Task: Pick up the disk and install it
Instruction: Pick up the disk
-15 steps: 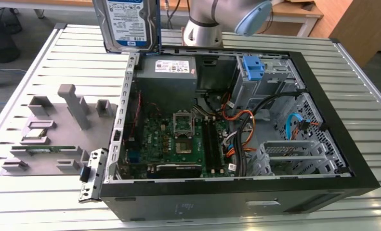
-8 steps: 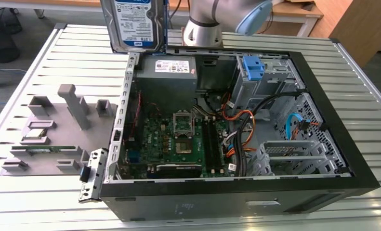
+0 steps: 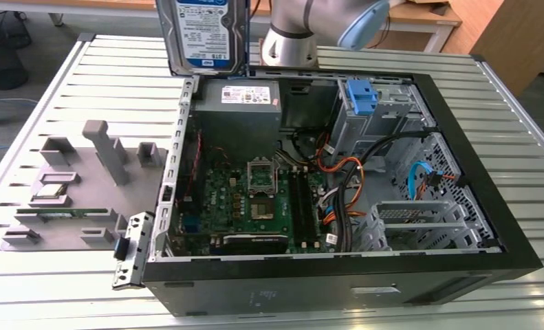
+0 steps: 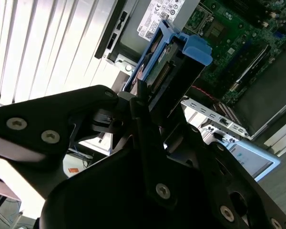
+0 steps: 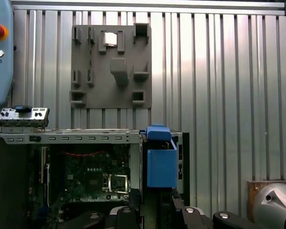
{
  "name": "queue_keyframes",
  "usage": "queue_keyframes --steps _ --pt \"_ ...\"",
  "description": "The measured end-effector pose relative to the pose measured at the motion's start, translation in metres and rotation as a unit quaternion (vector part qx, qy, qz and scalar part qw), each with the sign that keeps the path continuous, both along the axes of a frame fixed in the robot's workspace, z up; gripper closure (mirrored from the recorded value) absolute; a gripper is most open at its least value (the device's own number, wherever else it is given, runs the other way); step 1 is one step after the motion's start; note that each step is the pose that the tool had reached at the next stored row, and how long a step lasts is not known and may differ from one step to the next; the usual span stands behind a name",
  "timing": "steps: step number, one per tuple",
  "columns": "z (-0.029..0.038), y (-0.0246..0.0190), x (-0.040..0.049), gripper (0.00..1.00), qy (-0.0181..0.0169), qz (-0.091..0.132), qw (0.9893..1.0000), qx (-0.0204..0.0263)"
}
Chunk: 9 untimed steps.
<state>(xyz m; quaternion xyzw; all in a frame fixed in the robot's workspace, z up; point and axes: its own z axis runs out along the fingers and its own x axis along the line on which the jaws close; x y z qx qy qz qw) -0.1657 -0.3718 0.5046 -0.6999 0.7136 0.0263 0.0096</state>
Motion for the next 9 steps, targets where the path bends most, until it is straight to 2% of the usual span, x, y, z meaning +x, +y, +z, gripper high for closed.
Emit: queue_keyframes --steps 9 --pt "-0.0001 0.0001 0.0144 0.65 0.0000 0.000 1.0000 0.0000"
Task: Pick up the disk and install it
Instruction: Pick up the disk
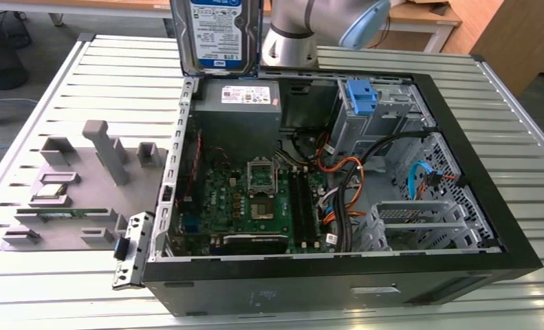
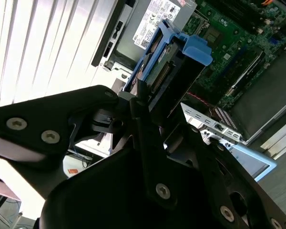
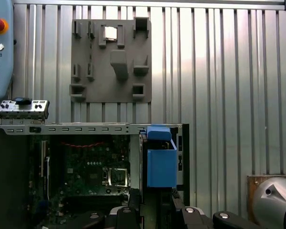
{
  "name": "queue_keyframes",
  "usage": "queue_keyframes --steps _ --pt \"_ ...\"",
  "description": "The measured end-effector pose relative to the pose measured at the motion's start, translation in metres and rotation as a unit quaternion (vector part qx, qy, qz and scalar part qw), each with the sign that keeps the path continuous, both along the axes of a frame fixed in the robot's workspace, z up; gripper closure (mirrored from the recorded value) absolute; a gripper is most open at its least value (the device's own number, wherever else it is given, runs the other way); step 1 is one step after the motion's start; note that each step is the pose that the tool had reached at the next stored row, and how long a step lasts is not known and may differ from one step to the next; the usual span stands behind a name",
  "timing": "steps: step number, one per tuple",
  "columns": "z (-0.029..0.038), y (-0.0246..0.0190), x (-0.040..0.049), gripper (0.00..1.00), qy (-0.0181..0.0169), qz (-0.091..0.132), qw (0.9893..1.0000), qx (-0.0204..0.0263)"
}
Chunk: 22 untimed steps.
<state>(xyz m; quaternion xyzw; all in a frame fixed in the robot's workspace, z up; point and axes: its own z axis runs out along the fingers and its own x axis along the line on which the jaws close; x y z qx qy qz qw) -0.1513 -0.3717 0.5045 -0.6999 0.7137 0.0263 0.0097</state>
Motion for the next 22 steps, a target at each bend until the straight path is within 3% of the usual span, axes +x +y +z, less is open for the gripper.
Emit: queue_keyframes --steps 13,22 --pt "-0.0001 0.0001 0.0149 0.65 0.0000 0.000 1.0000 0.0000" --pt "-0.0002 0.0001 0.0170 0.65 0.0000 0.000 1.0000 0.0000"
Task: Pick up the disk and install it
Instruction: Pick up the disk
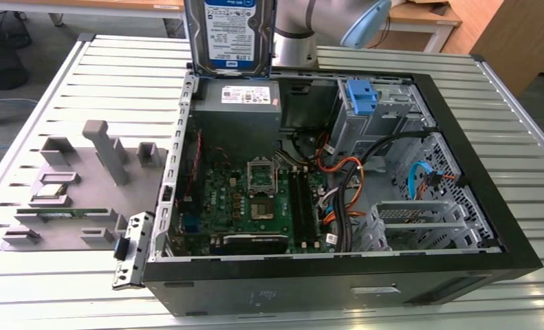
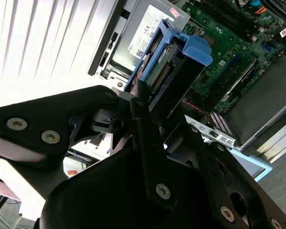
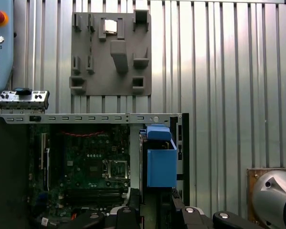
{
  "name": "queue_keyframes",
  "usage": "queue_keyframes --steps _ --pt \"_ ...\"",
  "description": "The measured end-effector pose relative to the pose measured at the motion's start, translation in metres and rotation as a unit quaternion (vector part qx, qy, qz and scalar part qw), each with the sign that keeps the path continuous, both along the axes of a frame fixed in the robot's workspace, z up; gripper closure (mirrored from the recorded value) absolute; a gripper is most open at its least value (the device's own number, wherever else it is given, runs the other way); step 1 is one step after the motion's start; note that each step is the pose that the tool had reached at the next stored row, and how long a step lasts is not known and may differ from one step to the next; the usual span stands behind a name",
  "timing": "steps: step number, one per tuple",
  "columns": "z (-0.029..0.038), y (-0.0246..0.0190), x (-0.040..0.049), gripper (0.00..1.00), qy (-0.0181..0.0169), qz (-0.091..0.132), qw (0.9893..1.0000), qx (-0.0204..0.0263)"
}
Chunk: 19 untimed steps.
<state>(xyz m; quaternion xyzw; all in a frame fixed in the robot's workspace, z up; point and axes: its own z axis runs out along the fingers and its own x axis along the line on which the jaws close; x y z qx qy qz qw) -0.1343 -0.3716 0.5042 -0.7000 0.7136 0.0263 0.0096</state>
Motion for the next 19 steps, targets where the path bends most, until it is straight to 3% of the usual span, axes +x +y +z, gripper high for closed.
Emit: queue_keyframes --steps 19 --pt "-0.0003 0.0000 0.0068 0.65 0.0000 0.000 1.0000 0.0000"
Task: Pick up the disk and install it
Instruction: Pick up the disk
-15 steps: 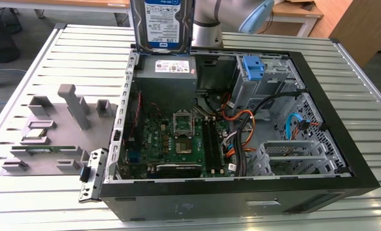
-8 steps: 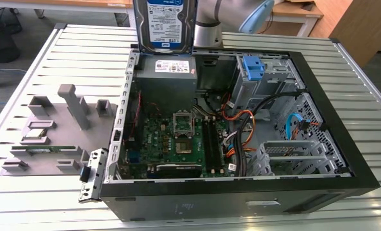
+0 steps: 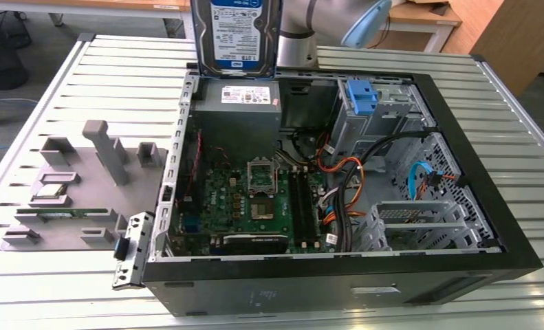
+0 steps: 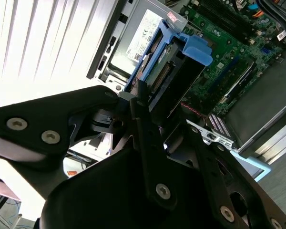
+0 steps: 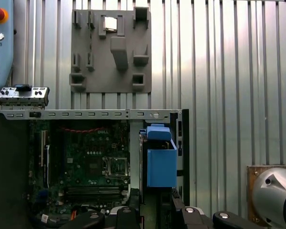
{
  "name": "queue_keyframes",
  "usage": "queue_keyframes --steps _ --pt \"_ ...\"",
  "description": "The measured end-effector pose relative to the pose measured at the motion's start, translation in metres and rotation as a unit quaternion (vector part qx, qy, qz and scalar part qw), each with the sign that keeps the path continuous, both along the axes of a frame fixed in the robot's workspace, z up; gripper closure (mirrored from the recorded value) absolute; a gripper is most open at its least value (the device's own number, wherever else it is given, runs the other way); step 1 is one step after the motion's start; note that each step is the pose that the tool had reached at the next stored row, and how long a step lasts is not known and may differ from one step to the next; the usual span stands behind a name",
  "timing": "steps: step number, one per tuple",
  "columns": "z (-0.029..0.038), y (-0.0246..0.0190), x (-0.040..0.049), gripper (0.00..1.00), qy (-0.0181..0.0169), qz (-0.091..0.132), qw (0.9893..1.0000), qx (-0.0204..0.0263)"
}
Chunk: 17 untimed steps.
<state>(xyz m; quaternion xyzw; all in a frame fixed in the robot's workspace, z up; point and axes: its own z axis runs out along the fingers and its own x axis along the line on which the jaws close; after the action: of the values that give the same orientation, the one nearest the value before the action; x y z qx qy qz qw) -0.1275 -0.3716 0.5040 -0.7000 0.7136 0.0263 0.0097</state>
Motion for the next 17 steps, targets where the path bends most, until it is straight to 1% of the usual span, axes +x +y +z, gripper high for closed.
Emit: queue_keyframes --steps 10,17 --pt "-0.0001 0.0000 0.0096 0.65 0.0000 0.000 1.0000 0.0000" --pt "-0.0002 0.0000 0.0105 0.65 0.0000 0.000 1.0000 0.0001"
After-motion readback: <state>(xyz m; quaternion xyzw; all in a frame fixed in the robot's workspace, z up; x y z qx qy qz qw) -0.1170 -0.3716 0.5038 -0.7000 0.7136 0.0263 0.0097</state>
